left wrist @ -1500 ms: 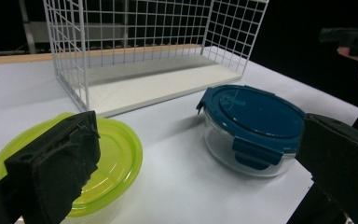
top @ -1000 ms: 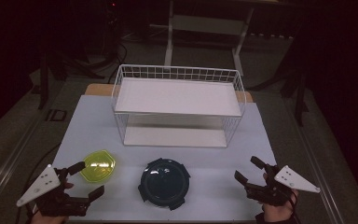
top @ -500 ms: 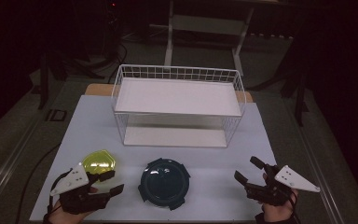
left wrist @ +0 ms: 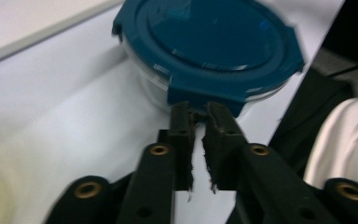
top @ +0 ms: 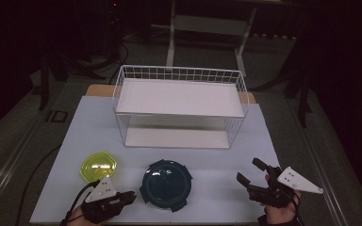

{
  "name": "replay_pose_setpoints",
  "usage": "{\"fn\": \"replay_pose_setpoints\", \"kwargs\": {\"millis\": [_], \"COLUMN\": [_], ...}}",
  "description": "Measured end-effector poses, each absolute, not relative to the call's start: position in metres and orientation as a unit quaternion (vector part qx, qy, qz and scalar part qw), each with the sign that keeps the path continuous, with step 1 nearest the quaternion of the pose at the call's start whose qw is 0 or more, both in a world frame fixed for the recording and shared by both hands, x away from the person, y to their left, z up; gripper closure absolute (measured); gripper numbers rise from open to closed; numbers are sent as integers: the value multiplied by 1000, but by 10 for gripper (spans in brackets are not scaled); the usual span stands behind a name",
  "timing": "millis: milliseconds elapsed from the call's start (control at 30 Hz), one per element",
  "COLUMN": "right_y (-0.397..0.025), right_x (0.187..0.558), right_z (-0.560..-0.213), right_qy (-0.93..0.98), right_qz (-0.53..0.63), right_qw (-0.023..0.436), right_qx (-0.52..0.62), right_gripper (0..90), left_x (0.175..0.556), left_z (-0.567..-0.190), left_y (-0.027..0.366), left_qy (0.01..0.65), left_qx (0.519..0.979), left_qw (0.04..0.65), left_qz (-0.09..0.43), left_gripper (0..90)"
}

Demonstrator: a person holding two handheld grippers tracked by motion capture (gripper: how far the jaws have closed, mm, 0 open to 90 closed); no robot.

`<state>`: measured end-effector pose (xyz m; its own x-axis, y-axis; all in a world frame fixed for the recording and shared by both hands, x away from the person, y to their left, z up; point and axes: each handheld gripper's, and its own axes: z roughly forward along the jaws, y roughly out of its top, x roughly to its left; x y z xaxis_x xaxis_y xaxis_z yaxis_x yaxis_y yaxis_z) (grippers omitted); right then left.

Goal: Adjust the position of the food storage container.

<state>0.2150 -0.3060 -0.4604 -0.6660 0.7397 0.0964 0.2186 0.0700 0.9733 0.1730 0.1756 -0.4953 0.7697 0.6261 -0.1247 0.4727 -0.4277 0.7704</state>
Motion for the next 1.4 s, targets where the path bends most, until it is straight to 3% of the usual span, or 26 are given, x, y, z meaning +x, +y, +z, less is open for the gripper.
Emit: {"fn": "replay_pose_setpoints", "kwargs": {"millis": [200, 1400], "right_y": [-306, -304], "right_x": [215, 215], "right_z": [-461, -461], "right_qy": [697, 702], "right_qz": [589, 587], "right_qw": [221, 218], "right_qx": [343, 339], "right_gripper": [174, 175], "left_x": [176, 202], "left_z": [-500, -500], "left_y": [168, 141], "left_qy": [322, 340], "left_qx": [846, 846], "left_qw": [416, 400], "left_qz": [85, 93], "left_gripper": [885, 885]}}
